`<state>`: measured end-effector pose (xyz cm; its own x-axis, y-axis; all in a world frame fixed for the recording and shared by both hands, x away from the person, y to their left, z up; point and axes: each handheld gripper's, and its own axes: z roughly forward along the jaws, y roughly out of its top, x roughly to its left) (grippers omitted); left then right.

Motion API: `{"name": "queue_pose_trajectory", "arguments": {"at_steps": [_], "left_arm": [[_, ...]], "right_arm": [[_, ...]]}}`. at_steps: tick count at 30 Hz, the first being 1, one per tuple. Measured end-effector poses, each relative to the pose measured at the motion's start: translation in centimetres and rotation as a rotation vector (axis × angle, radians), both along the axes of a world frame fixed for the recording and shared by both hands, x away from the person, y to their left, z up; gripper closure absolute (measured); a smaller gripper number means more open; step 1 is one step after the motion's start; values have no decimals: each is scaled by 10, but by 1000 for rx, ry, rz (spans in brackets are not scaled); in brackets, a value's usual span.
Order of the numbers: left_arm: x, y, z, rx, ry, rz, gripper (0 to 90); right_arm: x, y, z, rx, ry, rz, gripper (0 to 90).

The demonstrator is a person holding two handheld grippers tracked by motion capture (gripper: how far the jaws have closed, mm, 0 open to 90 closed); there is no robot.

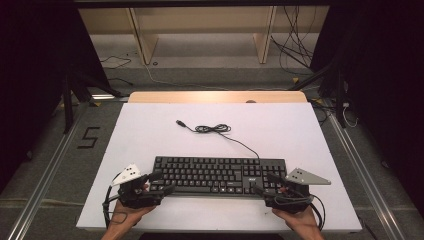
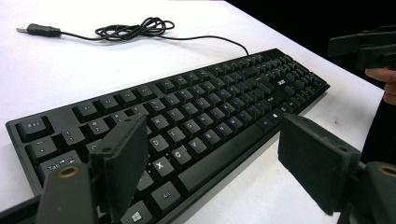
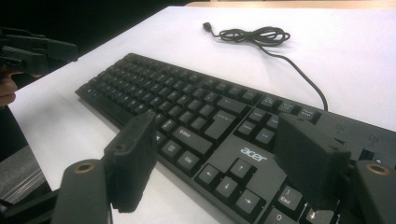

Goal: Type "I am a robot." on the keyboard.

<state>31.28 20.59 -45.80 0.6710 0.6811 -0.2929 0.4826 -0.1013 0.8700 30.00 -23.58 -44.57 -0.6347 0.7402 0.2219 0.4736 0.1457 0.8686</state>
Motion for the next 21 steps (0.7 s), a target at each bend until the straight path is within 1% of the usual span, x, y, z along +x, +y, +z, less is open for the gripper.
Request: {"name": "queue_pose_trajectory", "arguments": {"at_steps": [13, 18, 21], "left_arm": [[1, 0, 0, 1, 3, 2, 240], [1, 1, -1, 6, 1, 6, 240], [2, 2, -1, 7, 2, 10, 240]], "right_arm": [[2, 3, 1, 2, 5, -5, 315], [7, 13, 3, 1, 10, 1, 321], [11, 22, 4, -2, 10, 16, 329]]}}
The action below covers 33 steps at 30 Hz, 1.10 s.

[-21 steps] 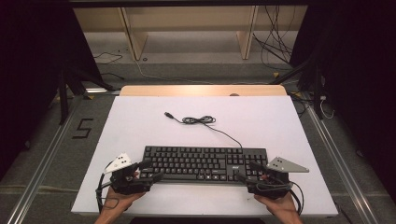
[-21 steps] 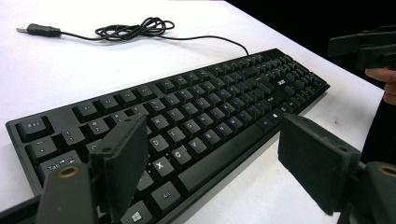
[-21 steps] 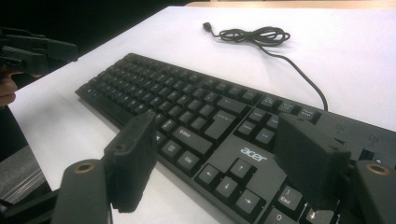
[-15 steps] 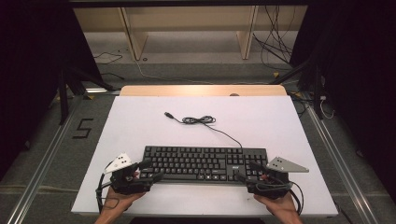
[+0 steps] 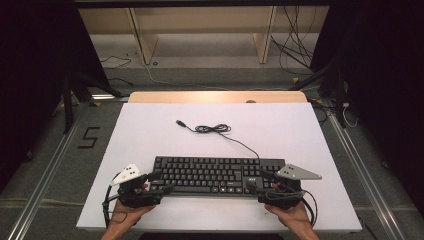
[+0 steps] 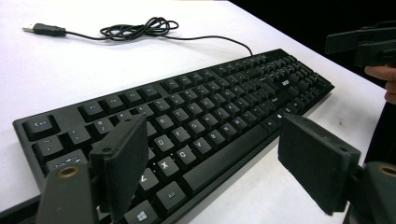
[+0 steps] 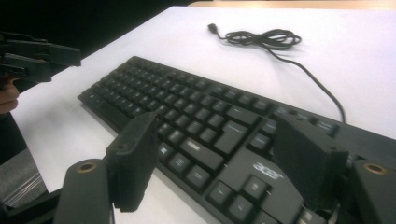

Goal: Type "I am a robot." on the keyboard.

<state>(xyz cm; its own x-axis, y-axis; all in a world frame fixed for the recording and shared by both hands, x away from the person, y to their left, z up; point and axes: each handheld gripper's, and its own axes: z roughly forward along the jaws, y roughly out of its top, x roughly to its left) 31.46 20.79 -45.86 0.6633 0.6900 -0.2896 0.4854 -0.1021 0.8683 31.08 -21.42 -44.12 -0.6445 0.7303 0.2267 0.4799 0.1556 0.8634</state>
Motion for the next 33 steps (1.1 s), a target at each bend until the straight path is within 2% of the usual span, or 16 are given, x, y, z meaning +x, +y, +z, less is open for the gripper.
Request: {"name": "queue_pose_trajectory", "arguments": {"at_steps": [14, 20, 27, 29, 31, 33], "left_arm": [[3, 5, -1, 17, 12, 47, 251], [6, 9, -3, 33, 24, 77, 292], [8, 14, -5, 74, 47, 121, 426], [11, 16, -8, 98, 70, 149, 492], [11, 17, -9, 105, 82, 156, 556], [13, 18, -11, 131, 98, 161, 616]], "right_arm": [[24, 42, 1, -32, 47, 57, 415], [37, 62, 1, -62, 64, 69, 472], [49, 79, -2, -78, 81, 82, 571], [51, 84, -3, -81, 82, 87, 609], [54, 88, -4, -86, 82, 92, 652], [56, 93, -5, -90, 86, 96, 691]]}}
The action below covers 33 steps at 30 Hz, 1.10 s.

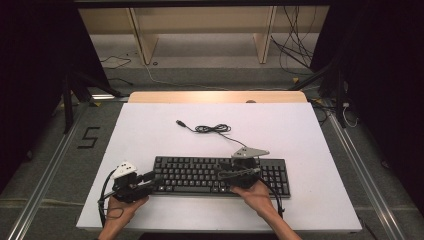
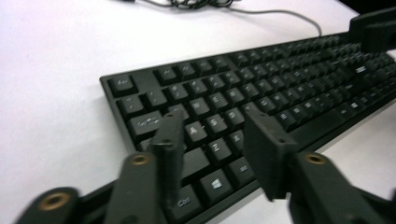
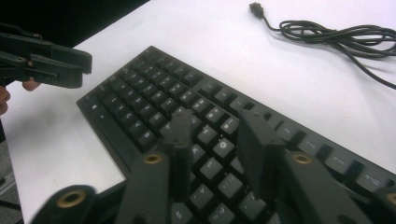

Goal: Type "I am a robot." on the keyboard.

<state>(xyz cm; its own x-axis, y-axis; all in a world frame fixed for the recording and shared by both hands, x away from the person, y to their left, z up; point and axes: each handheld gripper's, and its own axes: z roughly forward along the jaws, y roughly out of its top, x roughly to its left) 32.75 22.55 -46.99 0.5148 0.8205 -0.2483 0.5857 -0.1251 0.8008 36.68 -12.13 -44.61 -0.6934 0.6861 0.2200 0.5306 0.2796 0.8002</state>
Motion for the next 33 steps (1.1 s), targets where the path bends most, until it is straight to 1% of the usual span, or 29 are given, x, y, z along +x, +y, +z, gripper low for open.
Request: {"name": "queue_pose_trajectory", "arguments": {"at_steps": [3, 5, 6, 7, 10, 13, 18, 28, 33], "left_arm": [[1, 0, -1, 10, 5, 0, 709], [2, 0, -2, 24, 13, -3, 771], [2, 0, -3, 31, 16, -5, 794], [2, 0, -3, 48, 20, -10, 819], [2, 0, -4, 60, 22, -12, 880], [3, 0, -5, 74, 37, -15, 889], [5, 0, -6, 72, 46, -23, 889], [7, -1, -8, 79, 67, -23, 889], [8, -1, -9, 77, 76, -19, 889]], "right_arm": [[4, 7, -3, -11, 9, 7, 764], [6, 12, -4, -19, 16, 9, 810], [7, 14, -5, -26, 21, 11, 829], [8, 17, -6, -29, 21, 13, 850], [11, 23, -8, -40, 33, 11, 897], [14, 30, -10, -56, 41, 8, 900], [18, 38, -15, -90, 52, 5, 900], [25, 44, -23, -121, 74, -9, 900], [26, 46, -25, -124, 83, -11, 900]]}}
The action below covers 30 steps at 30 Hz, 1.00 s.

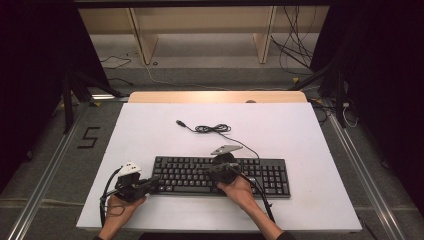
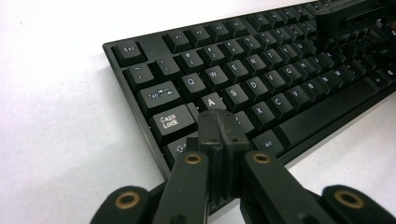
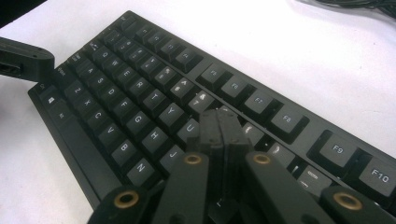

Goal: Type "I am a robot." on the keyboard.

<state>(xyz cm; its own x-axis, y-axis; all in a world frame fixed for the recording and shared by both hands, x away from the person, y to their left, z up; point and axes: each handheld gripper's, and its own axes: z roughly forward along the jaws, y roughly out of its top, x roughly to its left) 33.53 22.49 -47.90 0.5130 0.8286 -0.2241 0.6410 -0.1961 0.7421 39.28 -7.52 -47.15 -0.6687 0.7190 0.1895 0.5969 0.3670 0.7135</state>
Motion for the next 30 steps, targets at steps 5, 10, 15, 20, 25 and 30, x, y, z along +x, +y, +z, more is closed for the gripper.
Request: {"name": "queue_pose_trajectory", "arguments": {"at_steps": [5, 10, 15, 20, 25, 30], "left_arm": [[1, 0, -1, 8, 6, -2, 889], [2, 1, -1, 9, 11, 0, 889], [3, 1, -2, 13, 16, 4, 889], [5, 1, -3, 16, 16, 13, 889], [6, 2, -3, 14, 16, 18, 889], [6, 2, -3, 16, 19, 16, 889]], "right_arm": [[1, 1, -1, -4, 3, 0, 900], [2, 2, -2, -3, 7, 2, 900], [2, 2, -3, -5, 8, 1, 900], [2, 2, -4, -4, 8, 2, 900], [2, 2, -4, -4, 7, 2, 900], [2, 2, -4, -4, 7, 2, 900]]}}
